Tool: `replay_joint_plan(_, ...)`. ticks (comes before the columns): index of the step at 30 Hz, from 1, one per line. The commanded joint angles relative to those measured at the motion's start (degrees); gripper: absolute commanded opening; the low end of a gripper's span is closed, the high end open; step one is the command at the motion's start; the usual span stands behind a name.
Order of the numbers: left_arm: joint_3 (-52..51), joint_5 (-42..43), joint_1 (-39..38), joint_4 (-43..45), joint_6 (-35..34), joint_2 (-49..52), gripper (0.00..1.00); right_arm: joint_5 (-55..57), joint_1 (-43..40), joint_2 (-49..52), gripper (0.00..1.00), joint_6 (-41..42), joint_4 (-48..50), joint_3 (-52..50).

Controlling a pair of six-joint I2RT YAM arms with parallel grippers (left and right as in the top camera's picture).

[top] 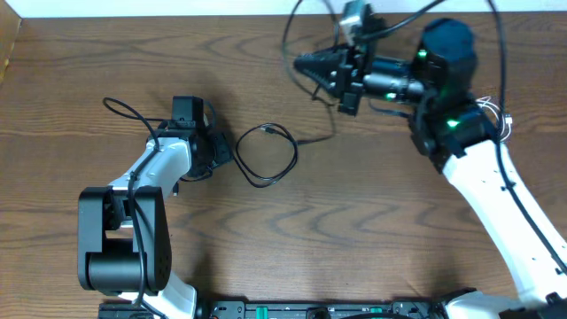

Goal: Untangle cables

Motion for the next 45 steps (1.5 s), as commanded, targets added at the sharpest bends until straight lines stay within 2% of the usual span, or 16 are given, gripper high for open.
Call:
replay_joint_plan(1,-4.02,-4.94,0.57,-1.51,-0.76,5.95,0.6,0.33,-1.79,-2.19,0.01,-0.81,1.05,0.46)
replay_joint_plan(14,-4.02,-4.94,0.57,-1.25,-0.74,5.95,0.6,3.28,-7.63,-2.49,0.01,-0.83,-3.54,0.44)
replay_joint_plan(16,-4.02,-4.94,0.57,-1.05,-0.74,5.95,0.6,8.04,-8.35,-2.45,0.01,-1.29,-4.92,0.44)
replay_joint_plan(28,-4.02,-4.94,0.57,-1.05,-0.74,5.95,0.61,58.21,-15.47,-0.48,0.01,-2.29,-16.31,0.44)
replay_joint_plan(32,-4.02,-4.94,0.57,-1.05,-0.74,5.95,0.61,67.47,-19.06,1.51,0.01,-2.29,-22.16,0.44)
replay_joint_plan(36,-4.02,-4.94,0.57,-1.07,-0.74,5.95,0.61,70.73,-23.76,4.24,0.01,-2.19,-27.3,0.44)
replay_joint_plan(42,-4.02,-4.94,0.57,-1.05,-0.74,5.95,0.61,69.99,-31.93,6.73,0.01,14.12,-38.99,0.44)
replay_joint_plan(45,-4.02,-4.94,0.57,-1.07,-0.74,5.95,0.61,69.0,-35.5,7.69,0.01,19.61,-43.78,0.42)
